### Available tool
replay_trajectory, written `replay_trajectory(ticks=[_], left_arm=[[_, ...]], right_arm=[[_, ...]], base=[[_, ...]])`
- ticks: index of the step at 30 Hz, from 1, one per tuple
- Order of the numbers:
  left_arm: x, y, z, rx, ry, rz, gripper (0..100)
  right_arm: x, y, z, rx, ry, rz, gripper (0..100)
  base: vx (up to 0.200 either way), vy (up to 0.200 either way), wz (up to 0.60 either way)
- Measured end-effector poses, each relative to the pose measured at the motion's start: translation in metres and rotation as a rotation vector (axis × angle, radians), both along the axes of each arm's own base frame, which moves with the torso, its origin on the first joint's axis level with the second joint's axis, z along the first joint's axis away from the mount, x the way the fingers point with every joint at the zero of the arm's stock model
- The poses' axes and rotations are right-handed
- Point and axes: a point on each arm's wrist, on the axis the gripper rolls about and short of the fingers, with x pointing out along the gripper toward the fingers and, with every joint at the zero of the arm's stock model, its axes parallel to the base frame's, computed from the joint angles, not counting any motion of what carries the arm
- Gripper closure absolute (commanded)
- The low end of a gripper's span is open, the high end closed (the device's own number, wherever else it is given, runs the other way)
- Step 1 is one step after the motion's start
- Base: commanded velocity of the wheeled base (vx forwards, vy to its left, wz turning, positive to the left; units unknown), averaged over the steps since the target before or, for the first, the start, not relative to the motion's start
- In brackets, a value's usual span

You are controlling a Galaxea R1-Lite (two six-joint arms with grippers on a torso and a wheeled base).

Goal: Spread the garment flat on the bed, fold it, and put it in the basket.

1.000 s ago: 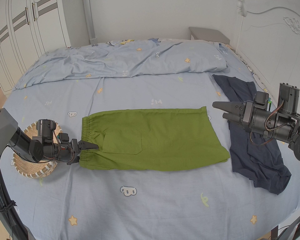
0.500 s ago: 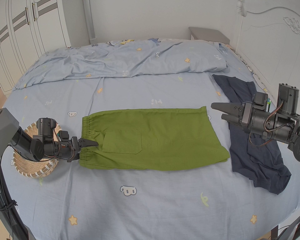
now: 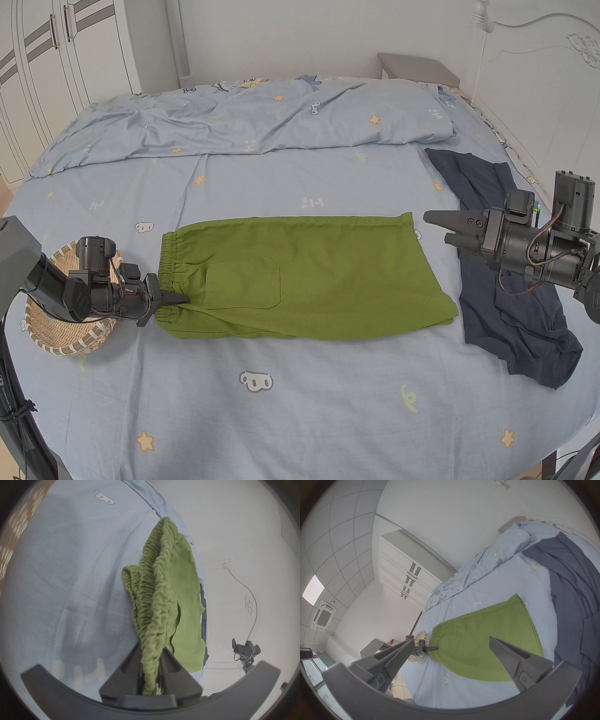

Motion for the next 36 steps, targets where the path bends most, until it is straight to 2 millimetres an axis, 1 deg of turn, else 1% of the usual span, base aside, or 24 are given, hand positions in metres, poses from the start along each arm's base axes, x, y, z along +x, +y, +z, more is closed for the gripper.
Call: replay_trajectory(ticks=[4,7,16,18,21,24,29,36], left_arm=[[-0.002,0.000,0.007,-0.011,-0.003,0.009,100],[-0.003,0.000,0.013,-0.015,-0.009,0.012,100],[-0.011,0.001,0.033,-0.019,-0.012,0.017,100],[-0.013,0.001,0.037,-0.018,-0.015,0.017,100],[-0.014,0.001,0.041,-0.016,-0.026,0.017,100],[-0.015,0.001,0.042,-0.014,-0.030,0.016,100],[-0.015,0.001,0.044,-0.014,-0.034,0.015,100],[-0.015,0.000,0.044,-0.013,-0.036,0.013,100]], right_arm=[[0.008,-0.011,-0.011,-0.013,0.036,-0.042,0],[0.021,-0.020,-0.027,-0.035,0.086,-0.079,0],[0.067,-0.049,-0.093,-0.164,0.276,-0.148,0],[0.075,-0.053,-0.106,-0.179,0.311,-0.154,0],[0.083,-0.056,-0.119,-0.187,0.344,-0.155,0],[0.089,-0.057,-0.128,-0.188,0.363,-0.153,0],[0.094,-0.055,-0.138,-0.182,0.405,-0.130,0],[0.095,-0.052,-0.140,-0.129,0.510,-0.021,0]], base=[[0.000,0.000,0.00],[0.000,0.000,0.00],[0.000,0.000,0.00],[0.000,0.000,0.00],[0.000,0.000,0.00],[0.000,0.000,0.00],[0.000,0.000,0.00],[0.000,0.000,0.00]])
